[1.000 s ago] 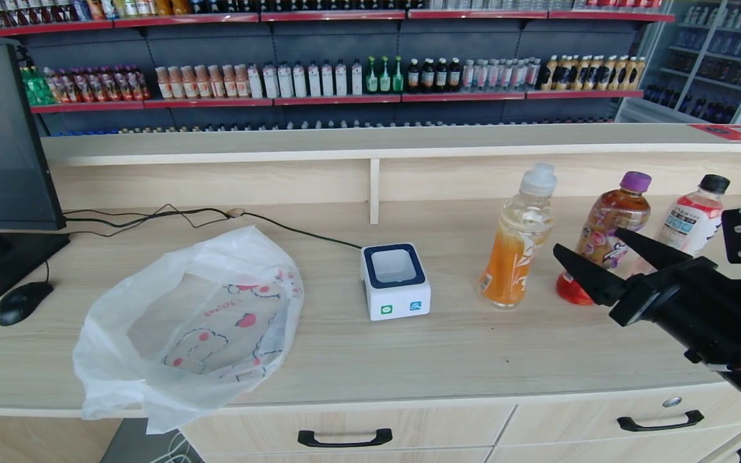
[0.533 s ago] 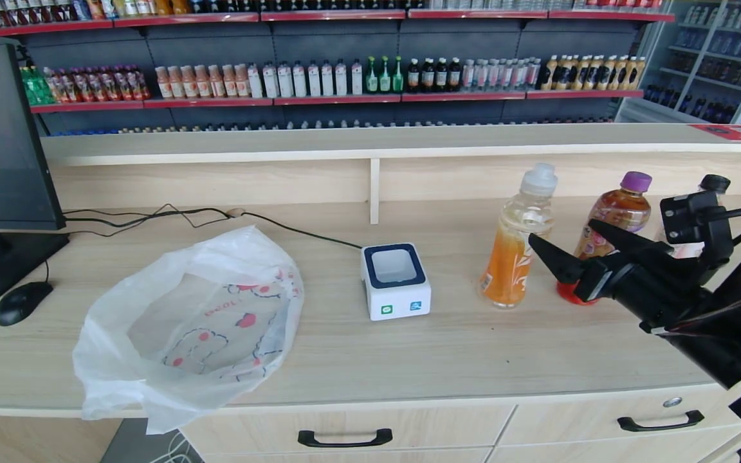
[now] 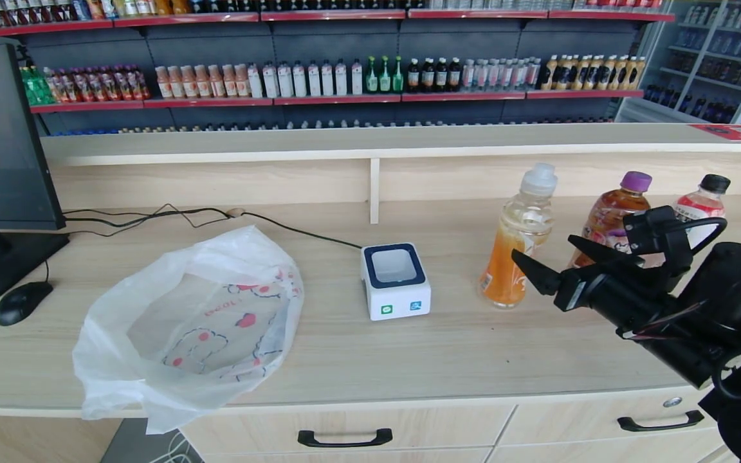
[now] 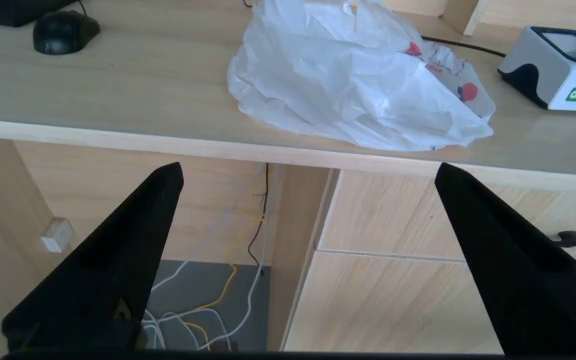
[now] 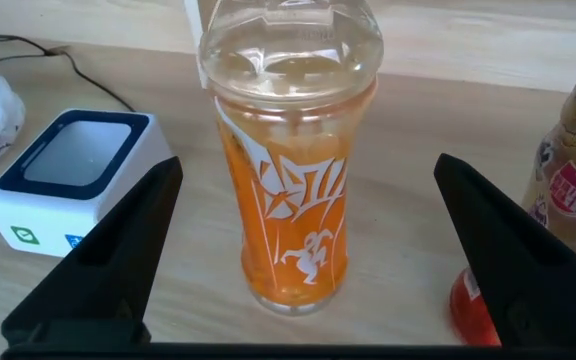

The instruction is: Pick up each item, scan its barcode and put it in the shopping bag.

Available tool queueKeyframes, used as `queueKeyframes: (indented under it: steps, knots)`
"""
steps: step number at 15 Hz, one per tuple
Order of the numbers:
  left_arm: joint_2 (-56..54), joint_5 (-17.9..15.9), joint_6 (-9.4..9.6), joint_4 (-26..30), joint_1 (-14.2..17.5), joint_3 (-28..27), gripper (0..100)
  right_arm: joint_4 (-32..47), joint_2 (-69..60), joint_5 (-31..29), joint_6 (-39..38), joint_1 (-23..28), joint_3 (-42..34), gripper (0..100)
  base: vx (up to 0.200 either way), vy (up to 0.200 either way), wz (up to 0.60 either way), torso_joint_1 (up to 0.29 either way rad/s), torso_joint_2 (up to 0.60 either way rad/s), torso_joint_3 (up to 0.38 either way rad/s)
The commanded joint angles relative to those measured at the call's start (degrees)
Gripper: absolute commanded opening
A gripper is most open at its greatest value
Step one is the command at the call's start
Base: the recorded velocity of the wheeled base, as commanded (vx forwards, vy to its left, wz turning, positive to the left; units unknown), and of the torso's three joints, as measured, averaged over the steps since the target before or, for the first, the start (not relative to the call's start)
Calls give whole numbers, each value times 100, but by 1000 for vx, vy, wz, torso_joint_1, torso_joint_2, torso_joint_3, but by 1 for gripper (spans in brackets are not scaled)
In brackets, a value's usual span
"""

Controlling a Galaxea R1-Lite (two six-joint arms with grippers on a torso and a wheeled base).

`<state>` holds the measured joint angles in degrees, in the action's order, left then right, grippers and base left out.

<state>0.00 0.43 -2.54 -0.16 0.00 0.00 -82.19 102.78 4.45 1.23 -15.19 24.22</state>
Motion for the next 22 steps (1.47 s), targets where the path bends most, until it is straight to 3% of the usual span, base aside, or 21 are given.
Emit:
queueKeyframes:
  steps: [1, 10, 15, 22]
  knots:
    - [9, 1, -1, -2, -9, 0, 100, 1, 164, -6, 0, -2, 83, 100, 0, 0, 0, 0, 0, 0]
    - [0, 1, -1, -2, 0, 0, 100, -8, 656, -14, -26, -81, 531, 100, 0, 0, 0, 0, 0, 0]
    - [9, 1, -1, -2, 0, 0, 100, 1, 998, -621, -35, -256, 1005, 100, 0, 0, 0, 0, 0, 0]
    - [0, 1, -1, -2, 0, 0, 100, 1, 1218, -691, 44, -256, 1339, 100, 0, 0, 0, 0, 0, 0]
